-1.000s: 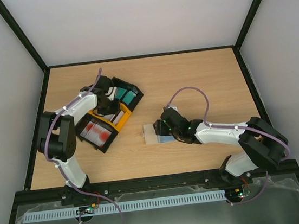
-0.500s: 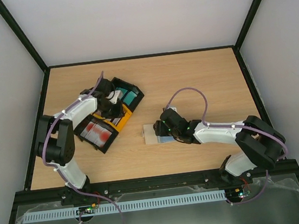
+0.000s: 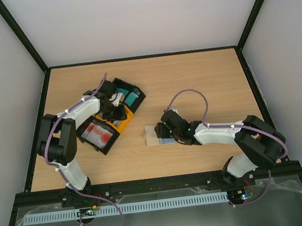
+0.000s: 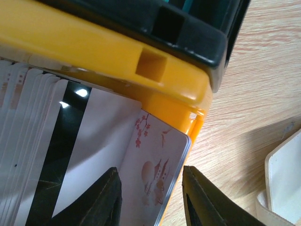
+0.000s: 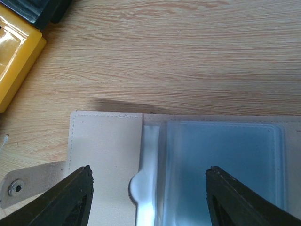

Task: Put the credit cards into the card holder
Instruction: Pick up the credit card from the storage box, then insert the credit card into the card holder.

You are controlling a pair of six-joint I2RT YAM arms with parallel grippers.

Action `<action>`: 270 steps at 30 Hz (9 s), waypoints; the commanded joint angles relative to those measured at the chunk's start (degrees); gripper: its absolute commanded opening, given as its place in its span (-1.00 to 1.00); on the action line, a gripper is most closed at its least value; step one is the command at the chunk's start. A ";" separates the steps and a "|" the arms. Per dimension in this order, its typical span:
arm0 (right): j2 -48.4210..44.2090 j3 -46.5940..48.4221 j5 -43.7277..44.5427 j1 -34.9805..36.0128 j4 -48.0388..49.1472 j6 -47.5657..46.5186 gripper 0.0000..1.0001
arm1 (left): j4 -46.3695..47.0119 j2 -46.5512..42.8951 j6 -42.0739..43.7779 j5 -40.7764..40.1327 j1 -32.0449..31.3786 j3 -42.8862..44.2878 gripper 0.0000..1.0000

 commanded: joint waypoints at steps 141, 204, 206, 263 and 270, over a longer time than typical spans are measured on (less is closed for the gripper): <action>14.50 17.36 -51.86 -8.69 72.57 41.02 -0.96 | 13.58 -36.72 -18.73 42.97 15.80 -9.72 -0.43; -6.31 -9.30 -36.22 -16.07 41.02 21.58 -0.96 | -4.90 -8.22 -2.55 -6.43 2.21 0.02 -0.95; -7.31 -9.22 -35.68 -16.06 39.50 20.91 -0.96 | -4.72 -7.02 -2.75 -5.53 1.24 0.66 -0.95; -38.97 -15.94 -40.13 -12.24 25.86 20.85 -0.96 | 48.96 -39.22 -45.65 17.20 -24.24 -26.09 -0.84; -42.03 -15.63 -32.55 -12.21 16.29 17.35 -0.10 | 43.04 -39.43 -41.79 14.07 -24.24 -26.03 -0.95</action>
